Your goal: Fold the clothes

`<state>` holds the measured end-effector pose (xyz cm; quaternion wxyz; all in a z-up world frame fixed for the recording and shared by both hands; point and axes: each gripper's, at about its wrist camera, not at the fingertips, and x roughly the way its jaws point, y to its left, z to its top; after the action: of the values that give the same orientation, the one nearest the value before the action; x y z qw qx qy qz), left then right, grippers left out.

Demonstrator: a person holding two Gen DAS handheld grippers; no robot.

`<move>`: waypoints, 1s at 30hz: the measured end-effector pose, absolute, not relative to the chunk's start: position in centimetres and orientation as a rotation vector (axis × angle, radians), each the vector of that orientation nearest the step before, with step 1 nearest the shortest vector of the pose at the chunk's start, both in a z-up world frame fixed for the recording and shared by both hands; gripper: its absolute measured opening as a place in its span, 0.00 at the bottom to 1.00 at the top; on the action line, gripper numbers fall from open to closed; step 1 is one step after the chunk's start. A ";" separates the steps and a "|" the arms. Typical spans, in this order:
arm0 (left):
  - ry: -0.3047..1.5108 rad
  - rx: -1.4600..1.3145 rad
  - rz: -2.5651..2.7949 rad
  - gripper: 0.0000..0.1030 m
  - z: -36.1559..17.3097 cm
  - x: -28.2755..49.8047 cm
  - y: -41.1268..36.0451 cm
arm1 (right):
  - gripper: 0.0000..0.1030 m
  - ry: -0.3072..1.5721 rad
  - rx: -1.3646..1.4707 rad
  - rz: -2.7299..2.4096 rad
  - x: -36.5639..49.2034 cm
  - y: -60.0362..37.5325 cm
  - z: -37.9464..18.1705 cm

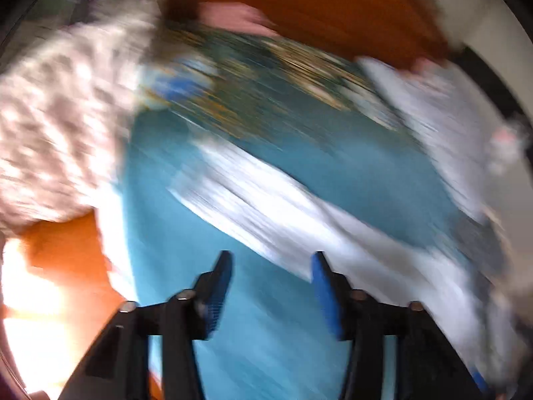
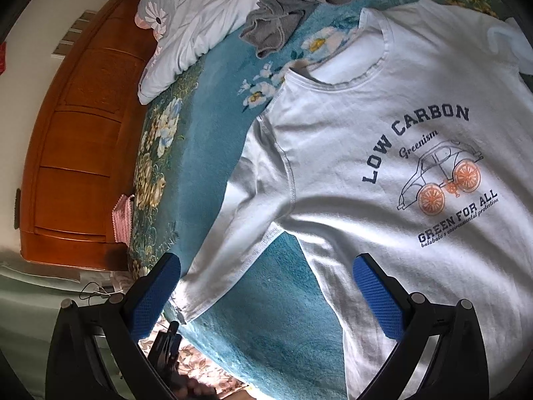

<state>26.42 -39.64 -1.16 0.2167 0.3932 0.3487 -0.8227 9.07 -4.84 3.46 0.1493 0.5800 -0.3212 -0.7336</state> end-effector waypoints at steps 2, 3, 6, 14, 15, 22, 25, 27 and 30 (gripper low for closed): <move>0.965 1.175 -2.411 0.61 -1.1 25.9 -34.4 | 1.00 -0.925 1.653 -2.115 9.2 -4.6 3.7; 0.954 1.210 -2.467 0.61 -1.2 25.7 -31.9 | 1.00 -0.933 1.641 -2.117 9.3 -4.3 4.0; 0.903 1.290 -2.601 0.61 -1.8 25.5 -25.2 | 1.00 -1.004 1.576 -2.104 10.2 -2.5 5.2; 0.712 1.448 -2.741 0.61 -3.5 25.8 -17.0 | 1.00 -0.954 1.112 -2.381 11.8 8.9 11.4; 0.672 1.431 -2.750 0.61 -3.5 25.9 -16.6 | 1.00 -0.863 1.115 -2.461 11.5 10.6 11.4; 0.612 1.358 -2.756 0.63 -3.3 26.5 -15.5 | 1.00 -0.168 1.185 -2.876 8.7 21.9 10.5; 0.617 1.341 -2.748 0.63 -3.3 26.7 -15.5 | 1.00 0.061 1.347 -2.952 6.3 26.0 8.5; 0.618 1.332 -2.739 0.63 -3.4 26.8 -15.8 | 1.00 0.174 1.466 -2.990 4.7 28.4 6.7; 0.624 1.320 -2.732 0.63 -3.6 27.3 -16.2 | 1.00 0.190 1.597 -3.004 2.6 31.2 4.5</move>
<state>27.25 -16.22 -3.59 0.0221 0.4261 0.2014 -0.8817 2.58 31.16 4.51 -0.1328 0.4646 0.0553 -0.8738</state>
